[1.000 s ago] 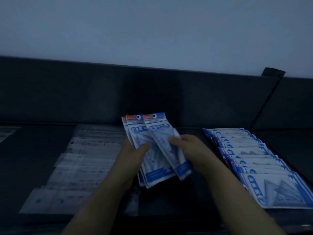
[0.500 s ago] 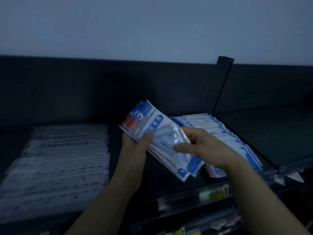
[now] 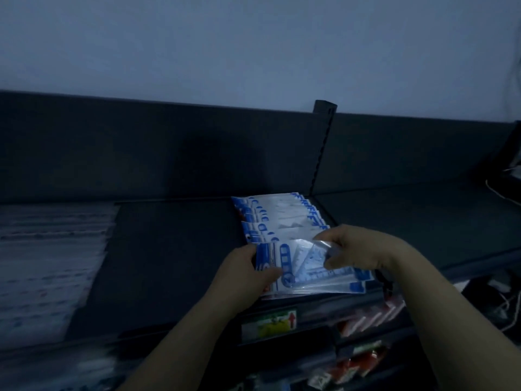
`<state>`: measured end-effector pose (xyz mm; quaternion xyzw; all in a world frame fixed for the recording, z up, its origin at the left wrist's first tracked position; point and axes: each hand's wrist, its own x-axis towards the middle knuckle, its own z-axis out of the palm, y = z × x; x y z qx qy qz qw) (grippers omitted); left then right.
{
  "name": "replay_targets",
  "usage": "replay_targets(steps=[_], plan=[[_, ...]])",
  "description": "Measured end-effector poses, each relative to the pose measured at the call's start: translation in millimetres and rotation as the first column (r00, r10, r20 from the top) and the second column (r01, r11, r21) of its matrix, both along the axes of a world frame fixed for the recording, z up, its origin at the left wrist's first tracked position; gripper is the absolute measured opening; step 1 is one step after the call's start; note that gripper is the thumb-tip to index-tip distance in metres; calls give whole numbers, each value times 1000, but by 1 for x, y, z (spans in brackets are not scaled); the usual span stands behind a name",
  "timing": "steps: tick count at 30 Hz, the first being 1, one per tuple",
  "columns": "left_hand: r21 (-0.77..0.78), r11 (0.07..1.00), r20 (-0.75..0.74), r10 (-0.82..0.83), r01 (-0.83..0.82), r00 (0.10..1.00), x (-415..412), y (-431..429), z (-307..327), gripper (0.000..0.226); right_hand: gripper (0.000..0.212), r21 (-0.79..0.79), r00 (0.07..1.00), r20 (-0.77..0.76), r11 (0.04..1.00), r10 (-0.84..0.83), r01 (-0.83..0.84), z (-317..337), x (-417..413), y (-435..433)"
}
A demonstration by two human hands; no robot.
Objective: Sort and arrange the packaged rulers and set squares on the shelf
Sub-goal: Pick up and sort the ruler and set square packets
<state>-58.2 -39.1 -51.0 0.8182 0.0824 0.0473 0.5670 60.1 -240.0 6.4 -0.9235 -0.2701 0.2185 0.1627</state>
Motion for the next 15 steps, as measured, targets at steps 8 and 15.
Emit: replay_targets(steps=[8,15], plan=[[218,963,-42,169,-156,985,18,-23,-5,18,58,-78,981,126,987,150,-141,1,26,10],[248,958,-96,172,-144,980,11,-27,-5,61,72,-140,955,128,958,268,-250,-21,18,-19]])
